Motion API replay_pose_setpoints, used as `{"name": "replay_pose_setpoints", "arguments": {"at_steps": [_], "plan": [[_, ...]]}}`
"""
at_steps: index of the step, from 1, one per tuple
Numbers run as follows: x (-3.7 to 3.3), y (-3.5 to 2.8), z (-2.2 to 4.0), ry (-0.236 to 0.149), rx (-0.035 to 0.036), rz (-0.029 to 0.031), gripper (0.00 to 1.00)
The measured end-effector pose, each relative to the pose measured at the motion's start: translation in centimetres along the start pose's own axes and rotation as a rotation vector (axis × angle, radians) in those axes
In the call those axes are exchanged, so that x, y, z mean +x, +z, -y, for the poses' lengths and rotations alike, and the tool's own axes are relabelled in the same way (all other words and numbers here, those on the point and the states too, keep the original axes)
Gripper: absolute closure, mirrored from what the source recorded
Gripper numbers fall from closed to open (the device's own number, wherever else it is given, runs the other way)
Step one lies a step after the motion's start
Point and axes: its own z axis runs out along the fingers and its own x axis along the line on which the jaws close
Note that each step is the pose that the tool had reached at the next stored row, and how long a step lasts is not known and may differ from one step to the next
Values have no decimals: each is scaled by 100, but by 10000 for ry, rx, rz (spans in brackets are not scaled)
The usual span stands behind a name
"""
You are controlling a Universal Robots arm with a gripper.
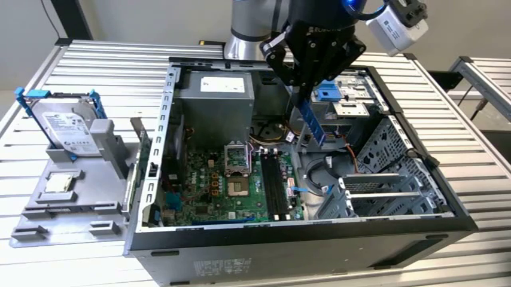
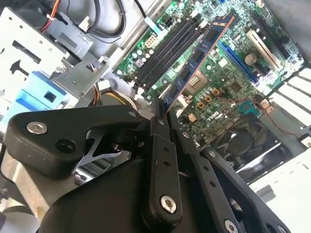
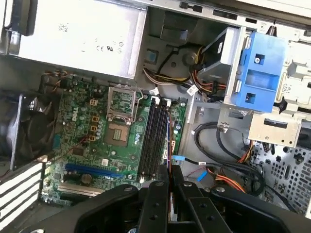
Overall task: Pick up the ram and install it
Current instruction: 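Insert the ram into the slot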
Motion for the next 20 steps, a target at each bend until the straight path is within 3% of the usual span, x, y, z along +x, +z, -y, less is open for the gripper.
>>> {"name": "replay_pose_setpoints", "arguments": {"at_steps": [12, 20], "plan": [[1, 1, 9, 1397, 56, -4, 100], [2, 0, 9, 1488, 61, -5, 100]]}}
